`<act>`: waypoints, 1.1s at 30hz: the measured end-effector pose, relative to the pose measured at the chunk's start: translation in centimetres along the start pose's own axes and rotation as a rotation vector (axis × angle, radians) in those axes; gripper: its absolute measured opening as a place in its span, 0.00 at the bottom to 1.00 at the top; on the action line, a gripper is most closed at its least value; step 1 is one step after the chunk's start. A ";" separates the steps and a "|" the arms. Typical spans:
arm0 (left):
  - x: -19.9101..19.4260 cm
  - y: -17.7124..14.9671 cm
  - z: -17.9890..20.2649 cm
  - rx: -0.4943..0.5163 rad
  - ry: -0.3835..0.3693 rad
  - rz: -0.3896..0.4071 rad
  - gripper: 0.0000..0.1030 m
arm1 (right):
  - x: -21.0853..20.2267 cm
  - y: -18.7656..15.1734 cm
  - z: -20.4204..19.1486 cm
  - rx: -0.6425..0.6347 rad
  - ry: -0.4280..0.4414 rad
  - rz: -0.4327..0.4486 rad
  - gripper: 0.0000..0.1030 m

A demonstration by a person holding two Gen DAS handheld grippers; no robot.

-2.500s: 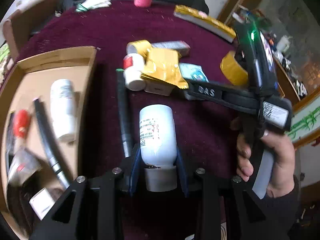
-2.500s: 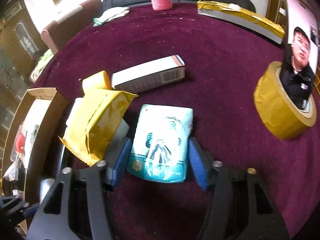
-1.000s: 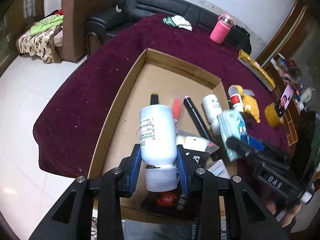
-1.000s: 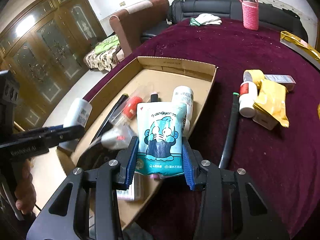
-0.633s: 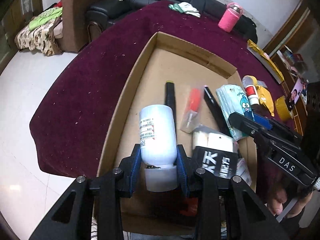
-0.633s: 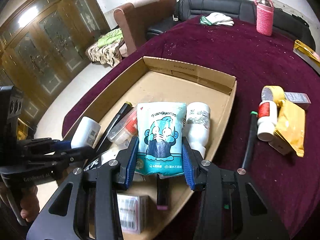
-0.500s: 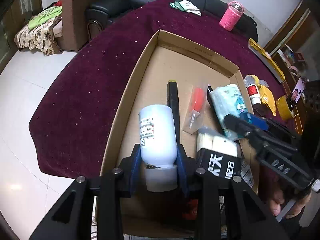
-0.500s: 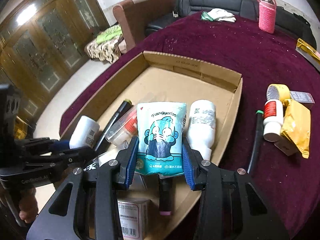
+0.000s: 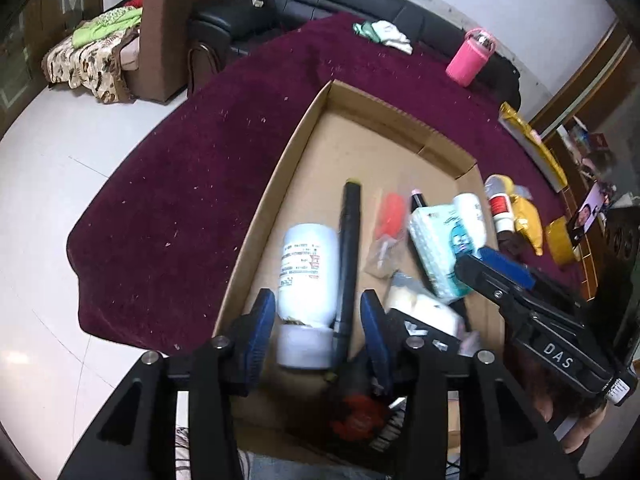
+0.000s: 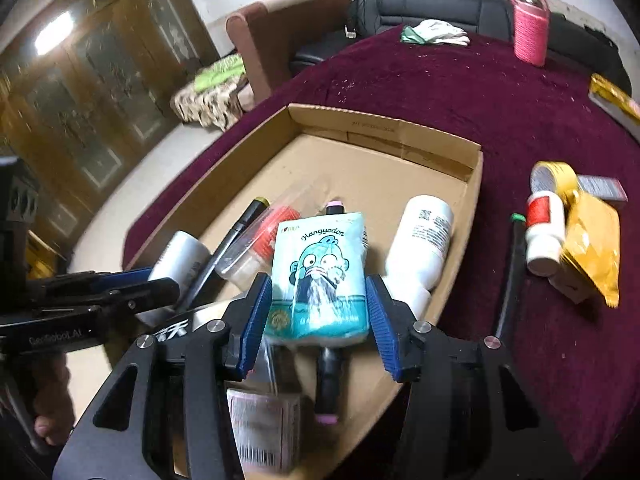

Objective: Organize objects
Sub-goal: 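Lower the tissue pack and white bottle into the tray and open both grippers, then grasp the yellow snack bag with the right gripper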

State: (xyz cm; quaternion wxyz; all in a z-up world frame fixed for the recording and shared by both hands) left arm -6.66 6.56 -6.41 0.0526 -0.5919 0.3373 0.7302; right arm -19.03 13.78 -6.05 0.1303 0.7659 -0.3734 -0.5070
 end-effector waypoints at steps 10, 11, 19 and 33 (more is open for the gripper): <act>-3.7 -1.5 7.3 0.167 -0.040 0.090 0.55 | -6.8 -2.4 2.6 0.063 0.055 0.126 0.47; -3.7 -1.7 8.3 0.170 -0.057 0.081 0.55 | -7.5 -2.7 3.4 0.081 0.051 0.137 0.47; -3.1 -4.2 13.6 0.256 -0.085 0.045 0.56 | -11.2 -3.3 10.0 0.190 -0.066 0.188 0.47; -2.5 -4.1 16.4 0.313 -0.121 0.033 0.56 | -10.5 1.2 16.8 0.316 -0.231 0.167 0.47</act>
Point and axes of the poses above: each gripper's, at about its wrist camera, not at the fingertips, and x roughly the way its jaws point, z to its right, y to its top, the point moved 10 cm from there along x, roughly the way its jaws point, and after that the axes turned 14 degrees about y, right-handed, at the moved point
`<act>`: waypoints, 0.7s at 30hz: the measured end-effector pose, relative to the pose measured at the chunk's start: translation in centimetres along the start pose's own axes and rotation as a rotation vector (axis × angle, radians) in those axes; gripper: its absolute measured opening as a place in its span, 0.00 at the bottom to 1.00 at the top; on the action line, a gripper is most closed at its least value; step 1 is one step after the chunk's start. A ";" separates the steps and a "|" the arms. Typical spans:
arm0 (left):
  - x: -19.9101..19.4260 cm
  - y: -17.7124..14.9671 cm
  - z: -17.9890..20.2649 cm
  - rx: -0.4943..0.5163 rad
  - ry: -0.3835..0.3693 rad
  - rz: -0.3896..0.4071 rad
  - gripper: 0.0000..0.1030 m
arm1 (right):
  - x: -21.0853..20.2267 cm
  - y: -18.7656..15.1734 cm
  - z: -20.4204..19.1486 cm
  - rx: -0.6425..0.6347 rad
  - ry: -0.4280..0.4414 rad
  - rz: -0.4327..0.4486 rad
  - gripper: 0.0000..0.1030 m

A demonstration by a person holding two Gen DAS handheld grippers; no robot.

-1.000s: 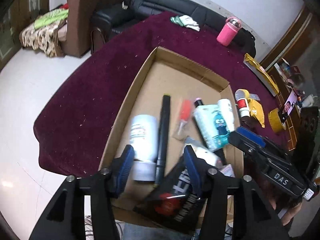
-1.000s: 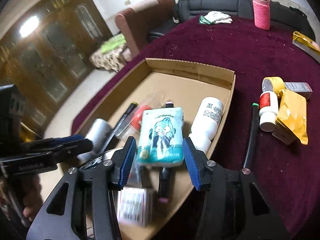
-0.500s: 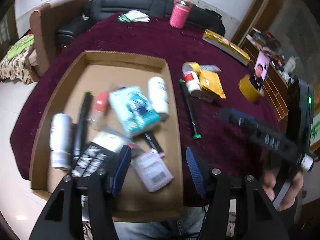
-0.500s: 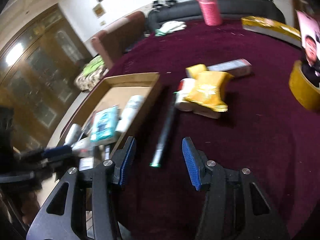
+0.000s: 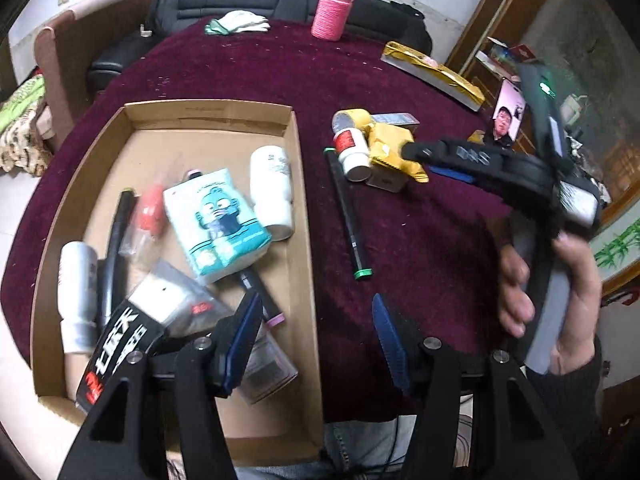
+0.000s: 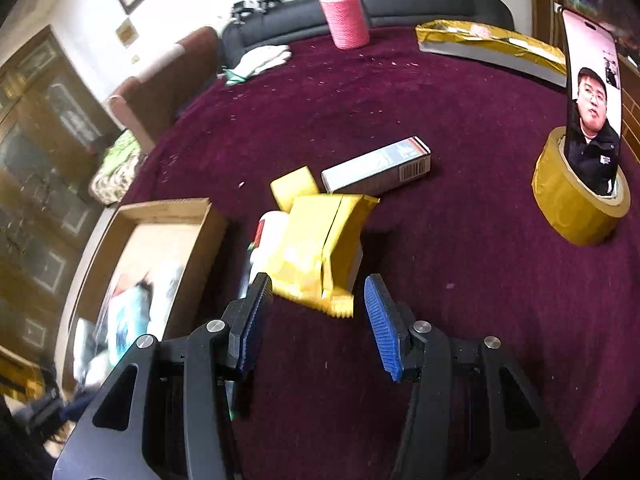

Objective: Organize objects
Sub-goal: 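Grasp the yellow snack bag with the right gripper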

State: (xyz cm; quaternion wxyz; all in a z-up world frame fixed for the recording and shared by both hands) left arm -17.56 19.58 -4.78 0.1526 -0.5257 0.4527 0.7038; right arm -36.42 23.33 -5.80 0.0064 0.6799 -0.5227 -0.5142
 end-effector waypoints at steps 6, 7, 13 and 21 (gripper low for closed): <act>1.1 0.3 -0.2 -0.011 -0.006 -0.027 0.56 | 2.4 2.3 0.2 -0.010 -0.067 -0.032 0.47; 1.3 0.3 -0.1 -0.012 -0.017 -0.042 0.56 | 2.9 2.4 0.3 0.001 -0.068 -0.048 0.47; 1.3 0.7 0.4 -0.012 -0.029 -0.042 0.56 | 4.6 2.9 0.8 -0.052 -0.147 -0.081 0.47; 1.4 1.4 2.5 0.024 -0.013 -0.026 0.56 | 0.1 -0.2 1.3 -0.018 -0.064 0.002 0.42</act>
Point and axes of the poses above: each gripper's, at about its wrist camera, not at the fingertips, and x roughly the way its jaws point, z to its right, y to its top, the point moved 10 cm from there along x, roughly the way its jaws point, and after that the axes turned 14 degrees about y, right-handed, at the moved point
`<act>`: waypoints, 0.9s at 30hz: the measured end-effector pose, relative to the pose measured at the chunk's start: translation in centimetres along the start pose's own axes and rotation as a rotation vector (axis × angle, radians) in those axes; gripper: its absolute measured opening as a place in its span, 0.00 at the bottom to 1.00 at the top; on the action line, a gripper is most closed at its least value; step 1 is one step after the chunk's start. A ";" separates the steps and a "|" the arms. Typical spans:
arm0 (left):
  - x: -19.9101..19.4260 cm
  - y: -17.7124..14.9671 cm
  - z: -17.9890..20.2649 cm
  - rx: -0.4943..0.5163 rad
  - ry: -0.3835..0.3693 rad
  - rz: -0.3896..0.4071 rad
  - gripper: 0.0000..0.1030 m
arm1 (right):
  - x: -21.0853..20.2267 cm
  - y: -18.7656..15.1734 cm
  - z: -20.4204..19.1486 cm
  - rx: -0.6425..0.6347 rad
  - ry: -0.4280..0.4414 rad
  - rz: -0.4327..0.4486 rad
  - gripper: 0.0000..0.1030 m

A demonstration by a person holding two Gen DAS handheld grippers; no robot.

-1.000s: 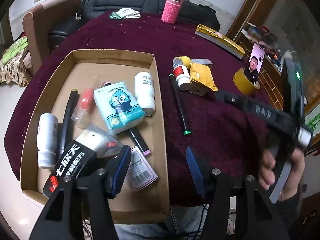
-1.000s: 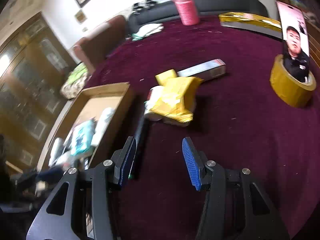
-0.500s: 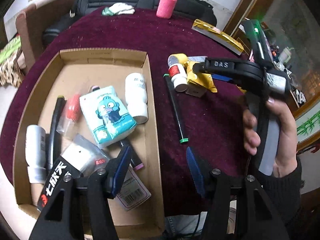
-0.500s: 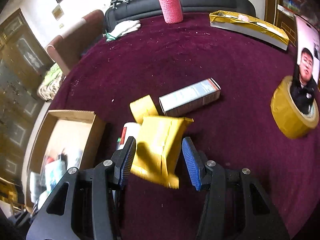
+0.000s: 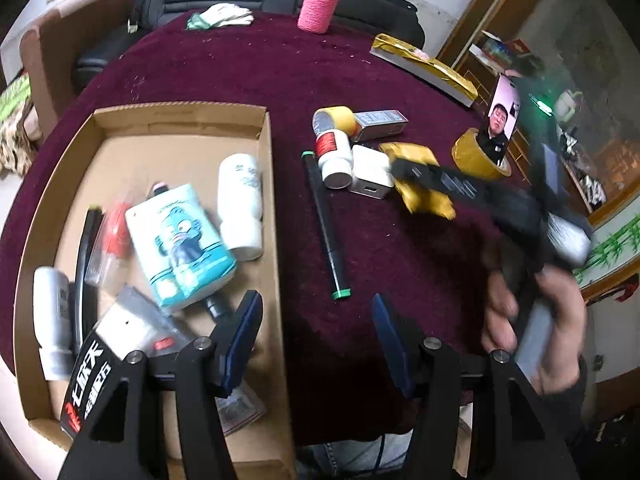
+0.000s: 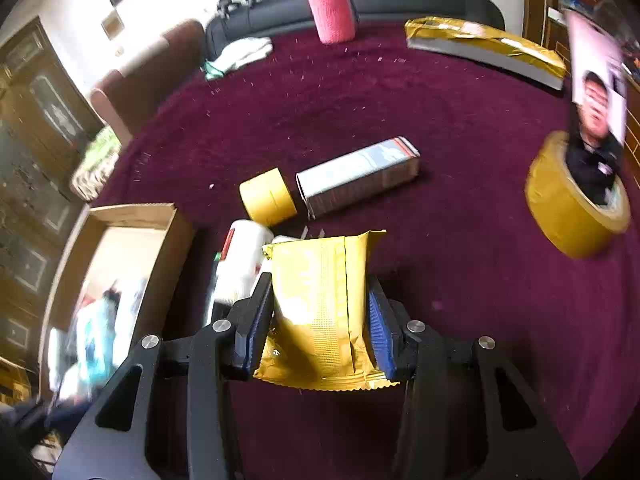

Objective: Organize objects
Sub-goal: 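Grasp the yellow snack bag with the right gripper, then grasp a black marker with the left gripper while the right holds the snack bag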

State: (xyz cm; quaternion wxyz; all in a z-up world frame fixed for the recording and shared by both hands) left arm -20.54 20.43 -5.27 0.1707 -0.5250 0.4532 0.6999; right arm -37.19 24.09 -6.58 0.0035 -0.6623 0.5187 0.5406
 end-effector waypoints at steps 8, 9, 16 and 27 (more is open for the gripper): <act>2.1 2.3 2.7 0.041 0.034 -0.038 0.56 | -4.2 -6.0 0.7 0.002 0.063 0.039 0.42; 2.2 2.8 2.9 0.053 0.048 -0.024 0.55 | -4.4 -6.6 0.9 0.012 0.065 0.042 0.42; 5.3 4.8 4.7 0.121 0.109 -0.054 0.49 | -5.0 -8.6 2.1 0.054 0.113 0.061 0.42; 9.1 5.1 3.6 0.151 0.253 -0.099 0.15 | -3.9 -9.7 2.1 0.046 0.136 0.029 0.42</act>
Point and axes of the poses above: each gripper's, at about its wrist camera, not at the fingertips, and x roughly the way its jaws point, z to its right, y to its top, the point moved 10 cm from there along x, roughly the way its jaws point, and after that the axes turned 14 degrees about y, right-handed, at the moved point
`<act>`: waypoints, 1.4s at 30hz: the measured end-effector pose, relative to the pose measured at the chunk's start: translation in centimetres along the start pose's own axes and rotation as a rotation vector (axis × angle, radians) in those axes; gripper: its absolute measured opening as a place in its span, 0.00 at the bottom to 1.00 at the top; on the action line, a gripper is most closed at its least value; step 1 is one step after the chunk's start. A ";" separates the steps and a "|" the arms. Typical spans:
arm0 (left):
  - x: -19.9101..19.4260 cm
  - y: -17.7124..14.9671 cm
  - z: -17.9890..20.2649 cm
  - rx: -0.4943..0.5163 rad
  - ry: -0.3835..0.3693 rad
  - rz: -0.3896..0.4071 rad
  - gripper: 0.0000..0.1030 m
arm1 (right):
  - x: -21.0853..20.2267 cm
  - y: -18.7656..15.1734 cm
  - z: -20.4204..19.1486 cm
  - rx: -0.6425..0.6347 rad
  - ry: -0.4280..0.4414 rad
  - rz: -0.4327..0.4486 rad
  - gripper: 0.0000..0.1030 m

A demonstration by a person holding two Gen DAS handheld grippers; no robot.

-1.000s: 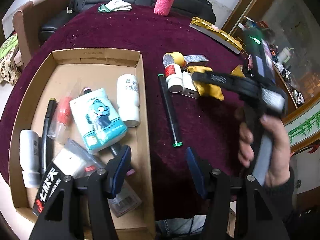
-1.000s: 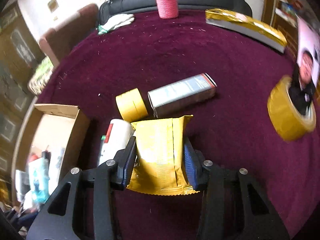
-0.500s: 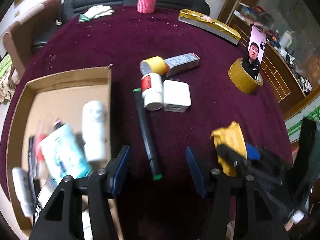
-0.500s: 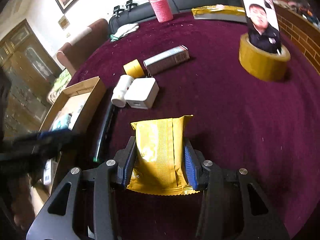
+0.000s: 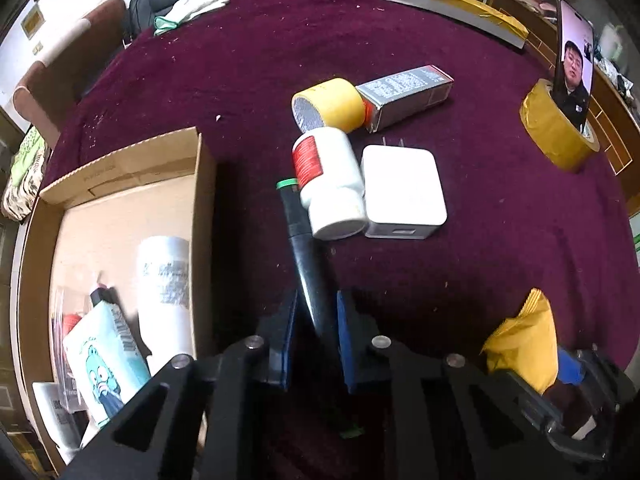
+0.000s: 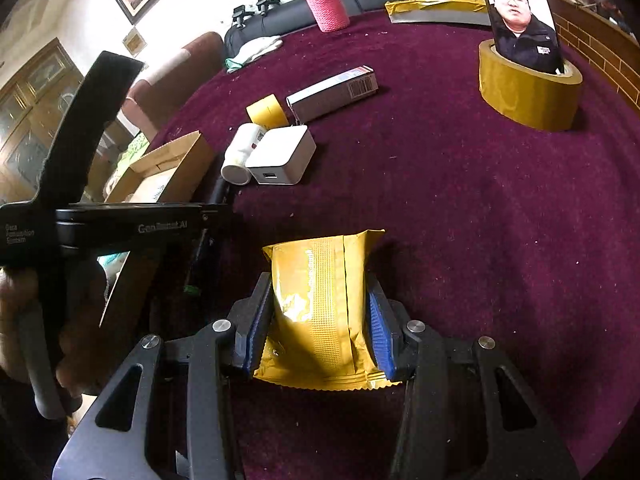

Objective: Organize objects
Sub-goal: 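Grasp a black marker with the left gripper while the right holds the snack bag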

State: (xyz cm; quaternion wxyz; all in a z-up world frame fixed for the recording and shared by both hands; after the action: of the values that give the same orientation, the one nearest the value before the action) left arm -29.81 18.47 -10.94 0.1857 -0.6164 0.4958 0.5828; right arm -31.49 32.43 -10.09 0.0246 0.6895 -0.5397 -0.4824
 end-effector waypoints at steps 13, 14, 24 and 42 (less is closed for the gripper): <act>-2.7 -6.8 0.7 0.028 -0.153 -0.052 0.14 | 0.2 -0.6 -0.4 -0.029 -0.054 -0.024 0.43; -2.6 -6.6 0.7 0.027 -0.153 -0.042 0.14 | 0.2 -0.6 -0.4 -0.032 -0.062 -0.027 0.43; -5.6 -7.4 -1.2 -0.047 -0.224 0.038 0.13 | -0.5 -1.4 -1.1 -0.005 -0.047 -0.031 0.42; -10.8 -7.4 -11.6 -0.254 -0.261 0.134 0.13 | 1.0 -0.3 -12.9 -0.218 0.106 -0.055 0.42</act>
State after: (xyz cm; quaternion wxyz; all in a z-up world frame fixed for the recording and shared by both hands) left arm -15.63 16.65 -0.91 0.1299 -0.5195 0.4299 0.7270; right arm -22.42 25.53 -3.95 0.1146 0.7219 -0.4627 -0.5017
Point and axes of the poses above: each gripper's, at about its wrist camera, not at the fingertips, and x roughly the way its jaws point, z to its right, y to its top, the point moved 10 cm from there along x, roughly the way its jaws point, and after that the axes turned 14 degrees about y, right-handed, at the moved point
